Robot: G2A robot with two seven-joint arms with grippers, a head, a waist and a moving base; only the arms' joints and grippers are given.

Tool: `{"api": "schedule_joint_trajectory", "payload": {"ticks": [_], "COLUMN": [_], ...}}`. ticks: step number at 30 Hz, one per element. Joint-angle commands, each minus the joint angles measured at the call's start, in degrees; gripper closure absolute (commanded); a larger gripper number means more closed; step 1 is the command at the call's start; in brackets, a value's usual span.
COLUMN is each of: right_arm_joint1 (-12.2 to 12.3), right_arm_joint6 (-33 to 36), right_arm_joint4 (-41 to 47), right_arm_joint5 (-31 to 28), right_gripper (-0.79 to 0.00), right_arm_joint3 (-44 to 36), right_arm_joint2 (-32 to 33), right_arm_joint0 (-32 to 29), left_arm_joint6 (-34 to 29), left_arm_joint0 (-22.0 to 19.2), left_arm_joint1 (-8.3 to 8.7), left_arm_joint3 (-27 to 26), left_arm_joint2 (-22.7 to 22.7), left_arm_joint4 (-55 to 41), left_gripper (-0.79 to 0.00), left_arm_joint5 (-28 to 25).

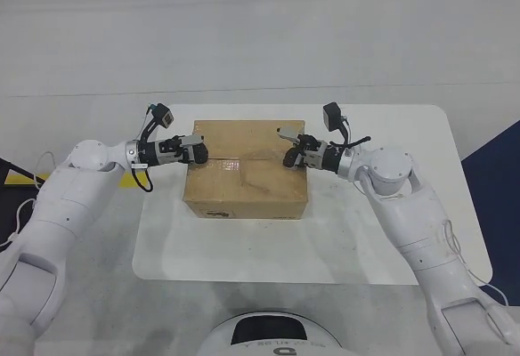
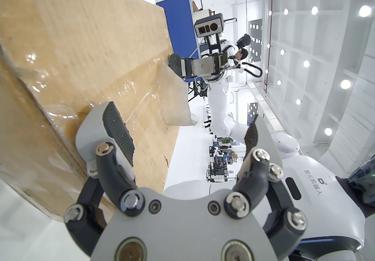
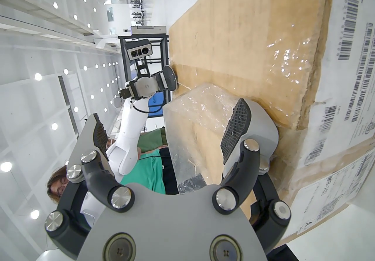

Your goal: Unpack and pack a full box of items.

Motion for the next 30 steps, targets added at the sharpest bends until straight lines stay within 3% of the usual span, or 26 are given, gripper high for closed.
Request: {"api": "schedule_joint_trajectory", "payload": {"ticks": [1,5,9,14,18,23,30], "right_arm_joint1": [0.0,0.0,0.0,0.0,0.0,0.0,0.0], "right_arm_joint6": [0.0,0.0,0.0,0.0,0.0,0.0,0.0], "right_arm_joint4": [0.0,0.0,0.0,0.0,0.0,0.0,0.0], "right_arm_joint5": [0.0,0.0,0.0,0.0,0.0,0.0,0.0], "right_gripper": [-0.785,-0.785,-0.785,-0.785,-0.785,-0.785,-0.785], "right_arm_joint3": [0.0,0.0,0.0,0.0,0.0,0.0,0.0], "right_arm_joint2": [0.0,0.0,0.0,0.0,0.0,0.0,0.0], "right_arm_joint0": [0.0,0.0,0.0,0.0,0.0,0.0,0.0], "left_arm_joint6": [2.1,11.7,23.3,37.4,46.2,49.8,48.2], "left_arm_joint0": [0.0,0.4,3.5,10.7,17.3,21.6,22.8], "left_arm_joint1": [0.13,1.43,3.12,5.28,6.29,6.54,6.1], "left_arm_joint3": [-1.5,-6.7,-16.5,-32.7,-44.1,-51.2,-53.0], "left_arm_joint2": [-0.7,-2.9,-6.2,-11.3,-14.2,-14.3,-13.5], "left_arm_joint4": [1.1,14.2,29.8,52.4,68.6,81.1,88.5], "left_gripper": [-0.785,-0.785,-0.785,-0.785,-0.785,-0.785,-0.785], "left_arm_joint5": [-1.4,-7.7,-9.9,-5.6,0.9,5.0,10.9]}}
